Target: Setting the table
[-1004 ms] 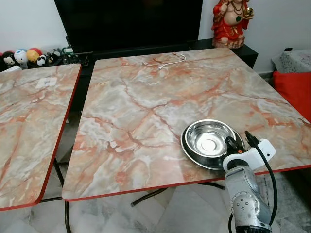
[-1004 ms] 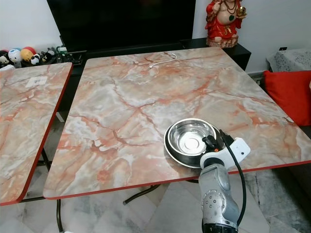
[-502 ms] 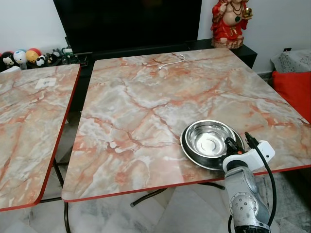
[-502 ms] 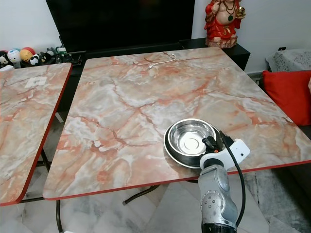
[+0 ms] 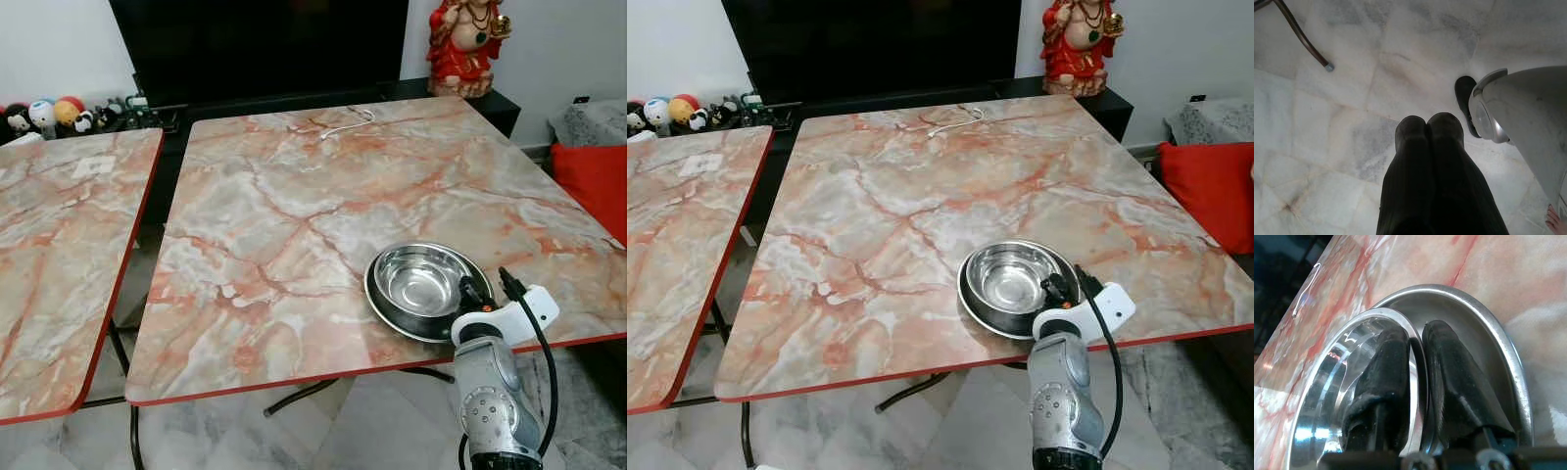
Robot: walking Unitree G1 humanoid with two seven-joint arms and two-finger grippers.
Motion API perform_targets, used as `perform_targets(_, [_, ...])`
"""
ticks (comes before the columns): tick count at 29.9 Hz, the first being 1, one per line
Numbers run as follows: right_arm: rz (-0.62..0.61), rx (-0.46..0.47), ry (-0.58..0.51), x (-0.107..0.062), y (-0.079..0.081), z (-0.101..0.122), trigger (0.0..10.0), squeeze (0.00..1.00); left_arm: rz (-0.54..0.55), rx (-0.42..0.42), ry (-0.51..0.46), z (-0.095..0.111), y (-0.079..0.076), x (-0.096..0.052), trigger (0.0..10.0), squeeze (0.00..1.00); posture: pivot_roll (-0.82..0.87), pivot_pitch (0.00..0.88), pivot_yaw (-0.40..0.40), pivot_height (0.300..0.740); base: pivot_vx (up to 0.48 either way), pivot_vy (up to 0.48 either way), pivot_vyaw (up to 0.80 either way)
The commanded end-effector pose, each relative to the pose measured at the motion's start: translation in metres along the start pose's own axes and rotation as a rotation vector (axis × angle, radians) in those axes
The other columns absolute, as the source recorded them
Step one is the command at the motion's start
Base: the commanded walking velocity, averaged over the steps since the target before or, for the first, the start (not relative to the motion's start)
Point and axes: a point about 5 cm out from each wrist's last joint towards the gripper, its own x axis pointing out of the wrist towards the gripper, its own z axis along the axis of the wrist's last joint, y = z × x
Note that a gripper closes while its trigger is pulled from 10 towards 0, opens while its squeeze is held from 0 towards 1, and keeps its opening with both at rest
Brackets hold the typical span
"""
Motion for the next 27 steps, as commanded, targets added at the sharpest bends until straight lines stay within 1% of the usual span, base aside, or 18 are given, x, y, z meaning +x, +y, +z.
perform_targets(1, [-0.002, 0.059, 0.021, -0.003, 0.007, -0.01, 10.0, 0.0, 0.013, 0.007, 0.012, -0.002, 0.005, -0.001, 10.0, 0.0, 0.02, 0.0, 0.055, 0.74, 0.0, 0.0, 0.0])
perform_targets(9, [-0.004, 0.056, 0.022, -0.003, 0.007, -0.012, 10.0, 0.0, 0.012, 0.004, 0.014, -0.002, 0.005, -0.001, 10.0, 0.0, 0.02, 0.0, 0.052, 0.74, 0.0, 0.0, 0.0])
perform_targets(10, [0.0, 0.054, 0.01, -0.003, 0.008, -0.01, 10.0, 0.0, 0.012, 0.003, 0.014, -0.002, 0.005, -0.001, 10.0, 0.0, 0.02, 0.0, 0.052, 0.74, 0.0, 0.0, 0.0])
perform_targets(11, [0.002, 0.049, 0.004, -0.003, 0.008, -0.01, 10.0, 0.17, 0.012, 0.003, 0.014, -0.002, 0.005, -0.001, 10.0, 0.0, 0.02, 0.0, 0.053, 0.74, 0.0, 0.0, 0.0])
perform_targets(13, [0.002, 0.045, 0.0, -0.003, 0.008, -0.009, 10.0, 0.17, 0.012, 0.003, 0.014, -0.002, 0.005, -0.001, 10.0, 0.0, 0.02, 0.0, 0.053, 0.74, 0.0, 0.0, 0.0])
perform_targets(14, [0.001, 0.039, -0.009, -0.003, 0.008, -0.008, 10.0, 0.65, 0.012, 0.004, 0.014, -0.002, 0.005, -0.001, 10.0, 0.0, 0.02, 0.0, 0.054, 0.74, 0.0, 0.0, 0.0])
perform_targets(15, [-0.001, 0.033, -0.02, -0.003, 0.008, -0.006, 10.0, 0.49, 0.012, 0.004, 0.014, -0.002, 0.005, -0.001, 10.0, 0.0, 0.02, 0.0, 0.054, 0.74, 0.0, 0.0, 0.0])
perform_targets(16, [-0.001, 0.033, -0.02, -0.003, 0.008, -0.006, 10.0, 0.49, 0.012, 0.004, 0.014, -0.002, 0.005, -0.001, 10.0, 0.0, 0.02, 0.0, 0.054, 0.74, 0.0, 0.0, 0.0])
perform_targets(17, [-0.001, 0.031, -0.023, -0.003, 0.008, -0.006, 10.0, 0.0, 0.012, 0.005, 0.014, -0.002, 0.005, -0.001, 10.0, 0.0, 0.02, 0.0, 0.054, 0.74, 0.0, 0.0, 0.0])
perform_targets(21, [0.018, -0.004, -0.046, -0.004, 0.009, -0.003, 10.0, 0.0, 0.012, 0.005, 0.013, -0.001, 0.005, -0.001, 10.0, 0.0, 0.02, 0.0, 0.052, 0.74, 0.0, 0.0, 0.0])
perform_targets(24, [0.02, -0.009, -0.048, -0.004, 0.01, -0.003, 10.0, 0.0, 0.012, 0.005, 0.013, -0.002, 0.005, -0.001, 10.0, 0.0, 0.02, 0.0, 0.053, 0.74, 0.0, 0.0, 0.0])
perform_targets(26, [0.031, -0.035, -0.07, -0.004, 0.012, -0.001, 10.0, 0.0, 0.013, 0.003, 0.013, -0.002, 0.005, -0.001, 10.0, 0.0, 0.02, 0.0, 0.051, 0.74, 0.0, 0.0, 0.0])
perform_targets(27, [0.057, -0.068, -0.1, -0.005, 0.015, 0.003, 10.0, 0.0, 0.013, 0.002, 0.013, -0.002, 0.005, -0.001, 10.0, 0.0, 0.02, 0.0, 0.05, 0.74, 0.0, 0.0, 0.0])
